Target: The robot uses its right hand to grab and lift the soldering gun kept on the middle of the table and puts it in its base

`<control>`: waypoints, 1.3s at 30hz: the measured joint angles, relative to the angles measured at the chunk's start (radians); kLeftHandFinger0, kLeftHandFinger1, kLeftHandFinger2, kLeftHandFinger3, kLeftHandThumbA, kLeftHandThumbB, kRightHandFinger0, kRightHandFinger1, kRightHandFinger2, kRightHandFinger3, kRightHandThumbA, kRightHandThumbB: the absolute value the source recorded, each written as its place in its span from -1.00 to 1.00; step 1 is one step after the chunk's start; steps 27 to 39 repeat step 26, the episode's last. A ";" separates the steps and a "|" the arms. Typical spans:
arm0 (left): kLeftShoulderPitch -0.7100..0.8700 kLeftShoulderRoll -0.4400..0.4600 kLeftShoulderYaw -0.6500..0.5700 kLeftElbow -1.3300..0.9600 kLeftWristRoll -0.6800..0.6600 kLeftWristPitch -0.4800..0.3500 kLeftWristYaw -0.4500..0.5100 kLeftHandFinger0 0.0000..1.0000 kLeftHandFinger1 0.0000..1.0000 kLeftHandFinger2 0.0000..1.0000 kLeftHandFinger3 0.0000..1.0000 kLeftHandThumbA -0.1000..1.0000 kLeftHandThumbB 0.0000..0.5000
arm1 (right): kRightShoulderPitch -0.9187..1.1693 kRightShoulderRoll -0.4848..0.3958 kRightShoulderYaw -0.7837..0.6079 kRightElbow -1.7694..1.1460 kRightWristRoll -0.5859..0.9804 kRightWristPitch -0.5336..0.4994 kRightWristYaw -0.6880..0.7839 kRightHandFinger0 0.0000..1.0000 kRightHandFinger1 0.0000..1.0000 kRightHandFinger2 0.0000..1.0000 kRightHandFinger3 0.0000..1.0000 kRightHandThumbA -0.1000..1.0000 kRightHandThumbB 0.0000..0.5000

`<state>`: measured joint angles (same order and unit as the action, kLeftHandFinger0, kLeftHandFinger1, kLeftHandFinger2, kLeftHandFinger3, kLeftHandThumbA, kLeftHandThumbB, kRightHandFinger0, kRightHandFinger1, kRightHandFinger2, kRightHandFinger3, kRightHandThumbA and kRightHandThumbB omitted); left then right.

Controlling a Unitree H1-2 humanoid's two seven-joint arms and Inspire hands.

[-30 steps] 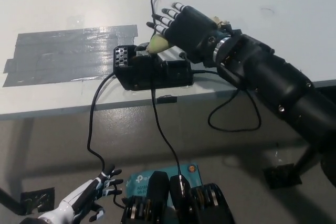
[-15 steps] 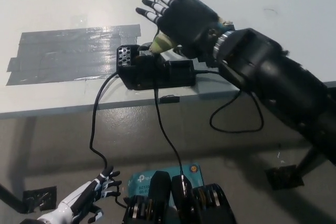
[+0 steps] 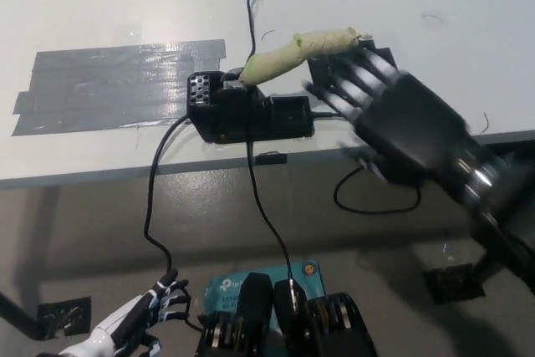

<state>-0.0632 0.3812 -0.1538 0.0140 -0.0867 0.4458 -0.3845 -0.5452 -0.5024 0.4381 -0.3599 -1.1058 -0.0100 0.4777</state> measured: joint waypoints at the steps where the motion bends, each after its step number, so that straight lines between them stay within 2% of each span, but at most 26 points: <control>1: 0.001 0.000 0.002 0.001 0.000 0.000 0.000 0.67 0.78 1.00 1.00 1.00 0.68 | 0.074 -0.012 -0.049 -0.055 0.007 0.008 0.002 1.00 1.00 1.00 1.00 0.36 1.00; 2: 0.001 0.000 0.003 0.002 0.000 0.000 0.000 0.64 0.78 1.00 1.00 1.00 0.67 | 0.133 -0.017 -0.088 -0.089 0.013 0.011 0.001 1.00 1.00 1.00 1.00 0.34 1.00; 5: 0.005 0.001 0.007 0.004 0.000 0.000 0.000 0.61 0.80 1.00 1.00 1.00 0.64 | 0.348 -0.025 -0.223 -0.166 0.042 0.027 -0.005 1.00 1.00 1.00 1.00 0.10 1.00; 8: 0.008 0.001 0.013 0.004 -0.001 0.000 0.000 0.60 0.82 1.00 1.00 1.00 0.57 | 0.537 -0.022 -0.365 -0.174 0.080 0.023 -0.041 1.00 1.00 1.00 1.00 0.18 0.94; 10: 0.011 0.002 0.018 0.006 -0.001 0.000 0.000 0.64 0.83 1.00 1.00 1.00 0.59 | 0.635 -0.018 -0.431 -0.145 0.096 0.017 -0.078 1.00 1.00 1.00 1.00 0.19 0.75; 12: 0.011 0.001 0.019 0.006 -0.001 0.000 0.000 0.59 0.79 1.00 1.00 1.00 0.59 | 0.700 -0.011 -0.474 -0.093 0.104 0.010 -0.111 1.00 1.00 1.00 1.00 0.10 0.50; 14: 0.010 0.000 0.020 0.006 -0.001 0.000 0.000 0.55 0.74 1.00 1.00 1.00 0.55 | 0.743 0.001 -0.504 -0.029 0.117 -0.004 -0.146 1.00 1.00 1.00 1.00 -0.02 0.12; 15: 0.010 0.000 0.021 0.006 -0.002 0.000 0.000 0.55 0.74 1.00 1.00 1.00 0.56 | 0.756 0.006 -0.513 -0.001 0.122 -0.008 -0.159 1.00 1.00 1.00 1.00 -0.08 -0.18; 17: 0.012 0.000 0.028 0.006 -0.003 0.000 0.000 0.61 0.78 1.00 1.00 1.00 0.51 | 0.777 0.025 -0.550 0.101 0.153 -0.024 -0.196 1.00 1.00 1.00 1.00 -0.23 -0.12; 18: 0.012 0.000 0.030 0.006 -0.004 0.000 0.000 0.60 0.75 1.00 1.00 1.00 0.47 | 0.781 0.033 -0.564 0.141 0.168 -0.028 -0.206 0.49 0.48 0.75 1.00 -0.47 -0.16; 19: 0.012 0.001 0.036 0.006 -0.004 0.001 0.000 0.60 0.75 1.00 1.00 1.00 0.47 | 0.785 0.046 -0.585 0.196 0.194 -0.030 -0.212 0.24 0.33 0.66 1.00 -0.51 -0.16; 20: 0.012 0.001 0.040 0.006 -0.004 0.001 0.000 0.59 0.75 1.00 1.00 1.00 0.50 | 0.787 0.054 -0.597 0.224 0.214 -0.029 -0.212 -0.13 0.03 0.44 1.00 -0.58 -0.21; 21: 0.013 0.001 0.042 0.006 -0.004 0.001 0.000 0.58 0.75 1.00 1.00 1.00 0.49 | 0.787 0.061 -0.606 0.242 0.232 -0.029 -0.211 -0.23 -0.05 0.38 1.00 -0.58 -0.22; 22: 0.013 0.001 0.044 0.006 -0.004 0.001 0.000 0.60 0.80 1.00 1.00 1.00 0.45 | 0.786 0.067 -0.615 0.260 0.252 -0.029 -0.211 -0.13 0.03 0.37 0.98 -0.54 -0.34; 23: 0.013 0.001 0.045 0.006 -0.004 0.001 0.000 0.61 0.81 1.00 1.00 1.00 0.49 | 0.784 0.073 -0.622 0.276 0.272 -0.029 -0.210 0.03 0.13 0.45 1.00 -0.40 -0.32; 24: 0.012 0.001 0.047 0.006 -0.004 0.001 0.000 0.60 0.80 1.00 1.00 1.00 0.46 | 0.781 0.076 -0.627 0.288 0.292 -0.021 -0.200 0.10 0.17 0.55 1.00 -0.35 -0.40; 26: 0.012 0.001 0.054 0.006 -0.004 0.001 0.000 0.56 0.77 1.00 1.00 1.00 0.49 | 0.774 0.075 -0.628 0.308 0.328 0.004 -0.167 0.24 0.38 0.77 1.00 -0.35 -0.47; 39: 0.012 0.001 0.054 0.006 -0.004 0.001 0.000 0.56 0.77 1.00 1.00 1.00 0.49 | 0.774 0.075 -0.628 0.308 0.328 0.004 -0.167 0.24 0.38 0.77 1.00 -0.35 -0.47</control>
